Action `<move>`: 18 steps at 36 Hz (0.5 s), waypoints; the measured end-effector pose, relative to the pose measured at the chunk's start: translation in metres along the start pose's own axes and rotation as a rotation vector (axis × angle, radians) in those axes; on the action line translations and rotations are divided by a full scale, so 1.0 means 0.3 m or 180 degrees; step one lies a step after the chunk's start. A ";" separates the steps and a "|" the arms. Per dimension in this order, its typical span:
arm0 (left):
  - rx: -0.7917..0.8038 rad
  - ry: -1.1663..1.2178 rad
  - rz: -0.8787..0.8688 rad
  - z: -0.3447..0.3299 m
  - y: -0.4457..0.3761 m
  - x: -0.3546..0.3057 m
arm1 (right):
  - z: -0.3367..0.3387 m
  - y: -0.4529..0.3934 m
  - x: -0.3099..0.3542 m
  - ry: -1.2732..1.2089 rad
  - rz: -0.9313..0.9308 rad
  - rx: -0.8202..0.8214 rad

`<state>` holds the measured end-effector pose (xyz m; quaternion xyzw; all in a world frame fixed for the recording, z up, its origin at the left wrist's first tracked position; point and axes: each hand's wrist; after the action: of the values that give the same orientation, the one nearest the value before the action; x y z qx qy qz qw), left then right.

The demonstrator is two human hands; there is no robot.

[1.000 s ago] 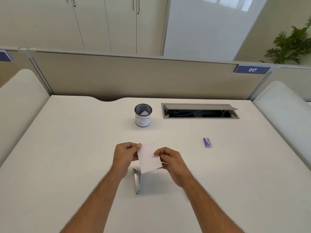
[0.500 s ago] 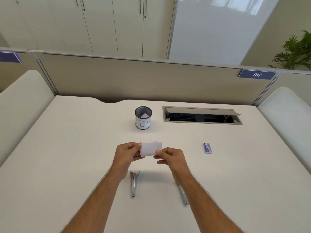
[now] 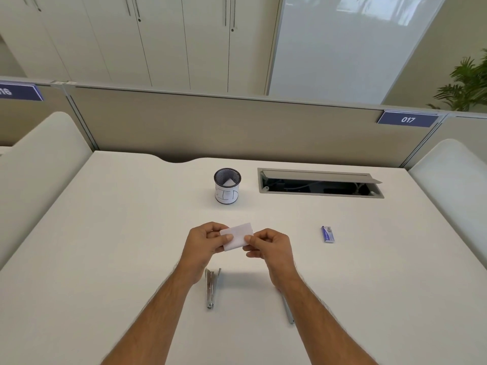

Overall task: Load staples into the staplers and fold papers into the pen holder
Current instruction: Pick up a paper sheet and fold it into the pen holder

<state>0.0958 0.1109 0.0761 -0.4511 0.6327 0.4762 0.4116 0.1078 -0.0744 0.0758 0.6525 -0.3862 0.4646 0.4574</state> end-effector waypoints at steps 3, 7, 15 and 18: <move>-0.0038 0.0009 -0.0026 0.000 0.002 -0.001 | -0.003 0.004 0.002 -0.0077 0.0033 0.0004; -0.0078 -0.0004 -0.0038 -0.005 0.006 -0.004 | -0.008 0.003 -0.002 -0.0141 0.0079 -0.0054; -0.0154 -0.0051 -0.0107 -0.005 0.004 -0.007 | -0.021 0.003 -0.002 -0.0325 0.0017 0.0009; -0.0152 -0.0055 -0.0150 -0.008 0.006 -0.007 | -0.035 0.007 -0.001 -0.0372 -0.0082 0.0155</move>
<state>0.0944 0.1091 0.0790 -0.4715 0.6068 0.4852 0.4172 0.1031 -0.0651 0.0776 0.6944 -0.3925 0.4290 0.4240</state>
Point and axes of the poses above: each hand's wrist, its own y-axis away from the middle knuckle, its own z-axis out of the back of the hand, x = y × z, and after that the axes turned 15 degrees about x, right-handed
